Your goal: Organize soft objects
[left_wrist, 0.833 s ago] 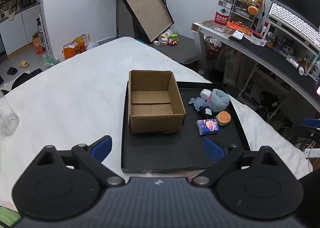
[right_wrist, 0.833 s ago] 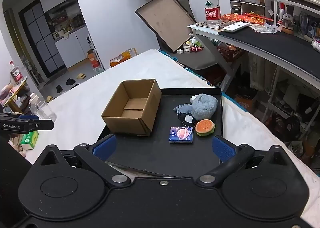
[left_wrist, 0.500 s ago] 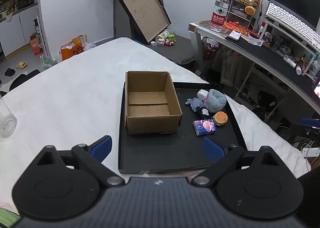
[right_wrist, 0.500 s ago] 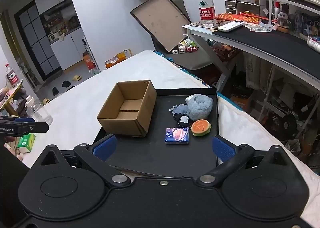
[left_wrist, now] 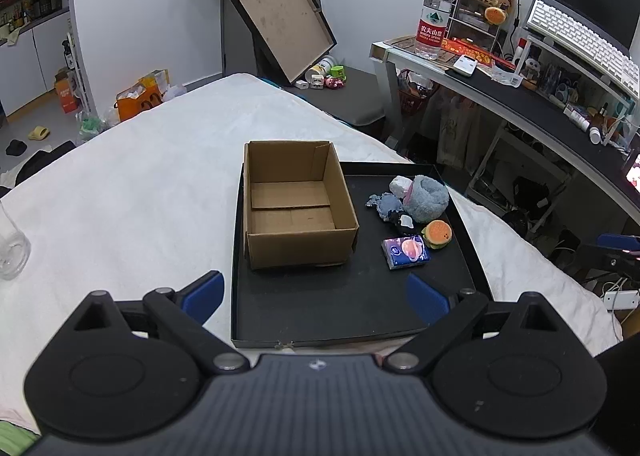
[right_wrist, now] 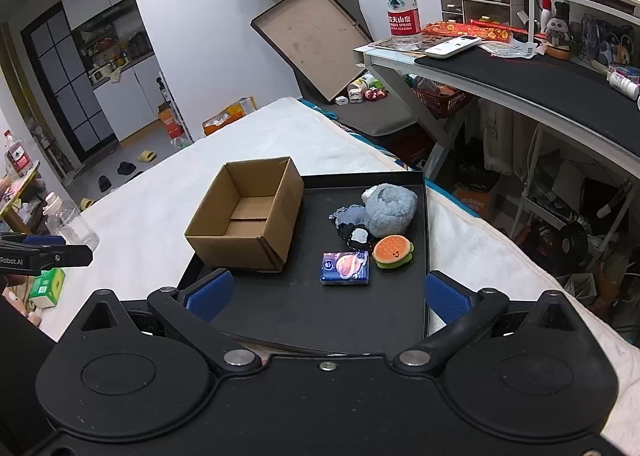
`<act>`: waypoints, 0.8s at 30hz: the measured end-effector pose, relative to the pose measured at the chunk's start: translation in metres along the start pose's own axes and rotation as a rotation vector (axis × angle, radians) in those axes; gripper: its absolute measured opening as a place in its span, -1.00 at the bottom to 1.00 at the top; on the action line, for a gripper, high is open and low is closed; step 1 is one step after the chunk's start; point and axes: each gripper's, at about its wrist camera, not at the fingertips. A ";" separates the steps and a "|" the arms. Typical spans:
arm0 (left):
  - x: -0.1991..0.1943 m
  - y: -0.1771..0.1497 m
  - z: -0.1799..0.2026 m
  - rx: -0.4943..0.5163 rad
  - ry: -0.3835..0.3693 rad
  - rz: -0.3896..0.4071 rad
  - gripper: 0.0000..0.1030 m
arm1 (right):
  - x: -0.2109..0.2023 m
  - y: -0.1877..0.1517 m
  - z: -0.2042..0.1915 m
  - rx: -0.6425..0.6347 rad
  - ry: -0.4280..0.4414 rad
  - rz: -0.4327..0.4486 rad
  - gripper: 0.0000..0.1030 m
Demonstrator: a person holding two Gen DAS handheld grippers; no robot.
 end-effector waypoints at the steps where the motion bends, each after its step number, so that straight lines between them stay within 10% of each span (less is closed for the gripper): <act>1: 0.000 0.000 0.000 0.000 -0.001 0.001 0.88 | 0.000 0.000 0.001 0.003 0.001 0.001 1.00; 24: 0.000 0.002 -0.001 0.003 -0.004 0.002 0.88 | 0.003 0.001 -0.002 -0.010 -0.001 -0.013 1.00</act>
Point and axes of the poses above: each gripper's, at about its wrist camera, not at the fingertips, and x roughly the way its jaws point, z to its right, y to its top, and after that the axes turned 10 degrees about z, right-handed
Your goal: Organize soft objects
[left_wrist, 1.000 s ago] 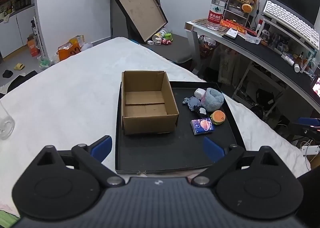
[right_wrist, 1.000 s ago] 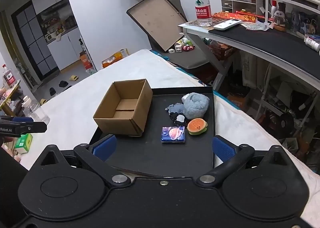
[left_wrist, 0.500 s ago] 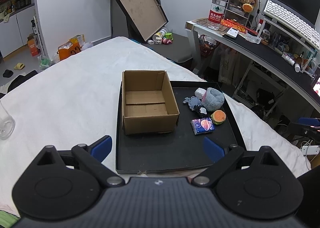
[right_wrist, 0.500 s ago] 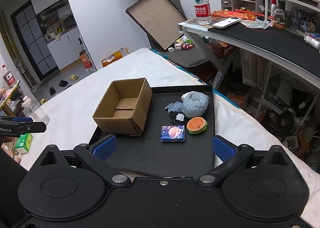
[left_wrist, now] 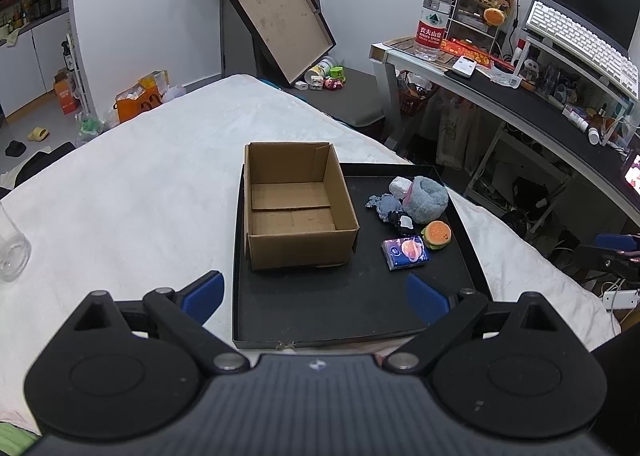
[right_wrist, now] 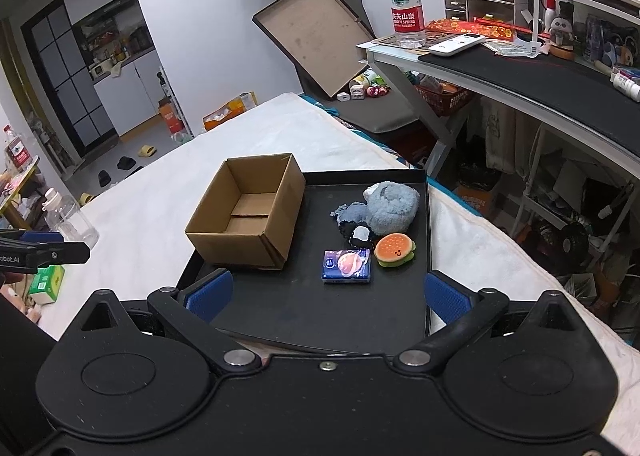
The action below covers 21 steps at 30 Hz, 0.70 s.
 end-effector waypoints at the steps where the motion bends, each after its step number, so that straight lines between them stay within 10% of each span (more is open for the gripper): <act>1: 0.000 0.000 0.000 0.001 0.001 0.001 0.88 | 0.000 0.000 0.000 0.000 0.000 0.000 1.00; 21: 0.001 0.001 0.005 0.007 -0.004 -0.003 0.88 | -0.001 -0.003 0.003 0.010 -0.013 -0.002 1.00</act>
Point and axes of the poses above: each gripper's, at about its wrist camera, not at the fingertips, and x roughly the way its jaws point, z to its right, y to its top, and after that the axes turned 10 degrees about z, right-handed
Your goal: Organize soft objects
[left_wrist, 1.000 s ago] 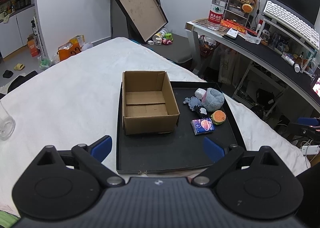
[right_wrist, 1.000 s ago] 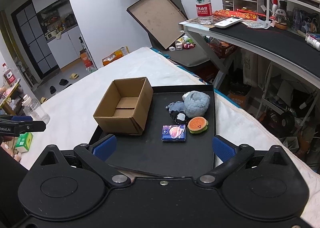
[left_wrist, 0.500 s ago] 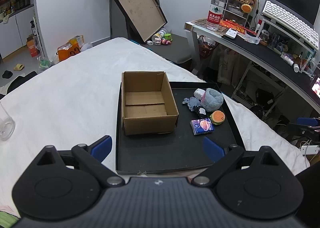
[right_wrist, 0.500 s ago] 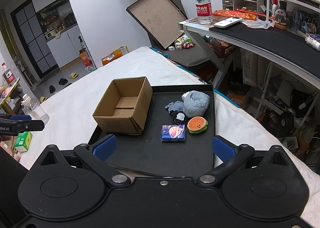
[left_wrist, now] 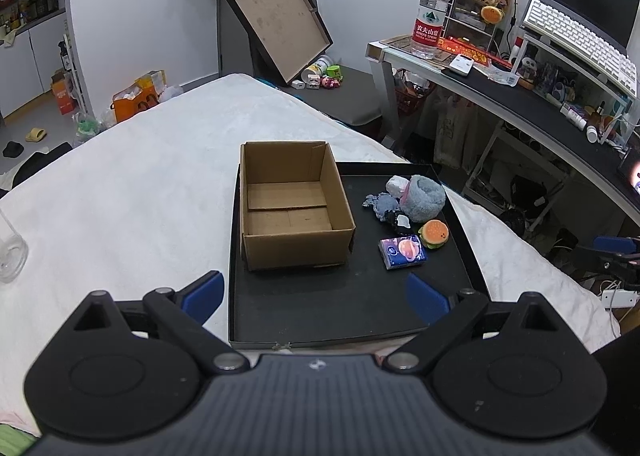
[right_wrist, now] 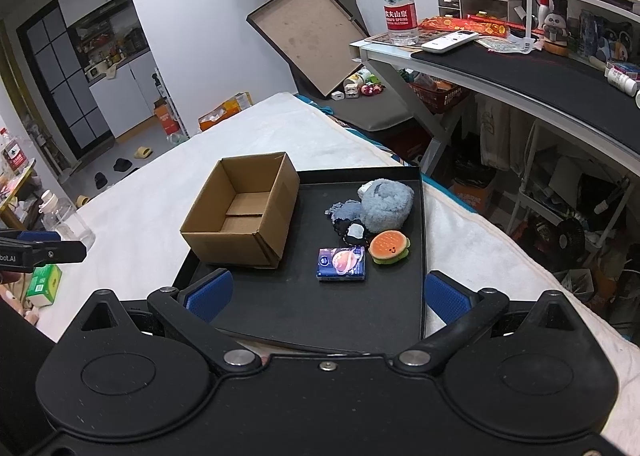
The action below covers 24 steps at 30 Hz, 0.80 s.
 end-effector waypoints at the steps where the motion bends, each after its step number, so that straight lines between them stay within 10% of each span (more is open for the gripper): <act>1: 0.000 0.000 0.001 0.001 -0.001 0.000 0.88 | 0.000 0.000 0.000 0.000 -0.001 0.000 1.00; 24: 0.011 -0.003 0.005 -0.002 -0.016 -0.004 0.88 | 0.003 -0.002 0.009 -0.008 -0.023 0.003 1.00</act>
Point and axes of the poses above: each gripper's, at about its wrist camera, not at the fingertips, and x roughly the way its jaws point, z to its right, y to its top, and after that the axes turned 10 degrees about z, right-handed
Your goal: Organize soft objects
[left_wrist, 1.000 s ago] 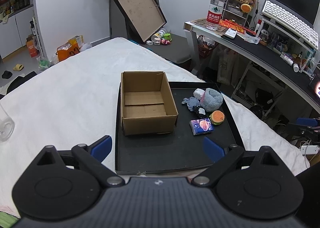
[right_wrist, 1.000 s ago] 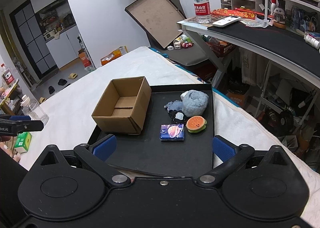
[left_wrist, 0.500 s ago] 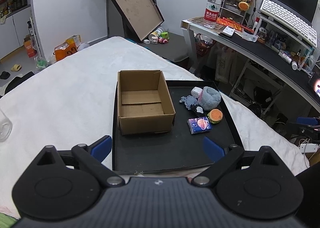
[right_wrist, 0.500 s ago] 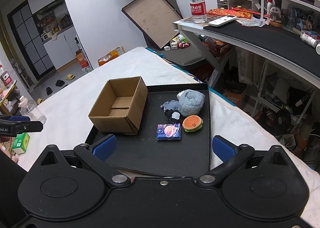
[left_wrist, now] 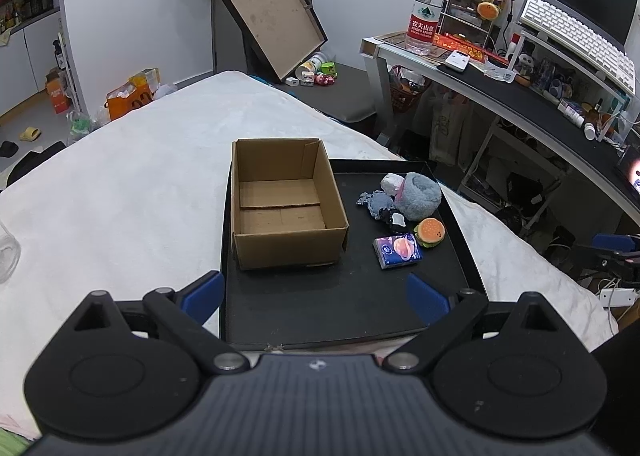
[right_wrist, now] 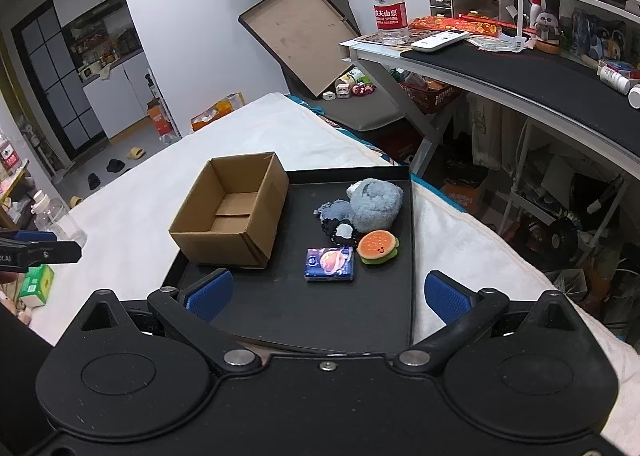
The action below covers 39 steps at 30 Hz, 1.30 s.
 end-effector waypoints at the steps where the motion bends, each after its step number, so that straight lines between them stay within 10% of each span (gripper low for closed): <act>1: 0.000 0.000 0.000 -0.001 -0.001 -0.001 0.88 | 0.001 0.000 0.002 -0.002 -0.001 0.002 1.00; 39: 0.141 -0.004 -0.003 -0.044 -0.015 -0.090 0.87 | 0.130 -0.004 0.056 -0.037 0.095 -0.076 1.00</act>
Point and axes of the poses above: each gripper's, at about its wrist camera, not at the fingertips, and x roughly the way its jaws point, z to its right, y to its top, and after that the axes turned 10 degrees about z, right-handed
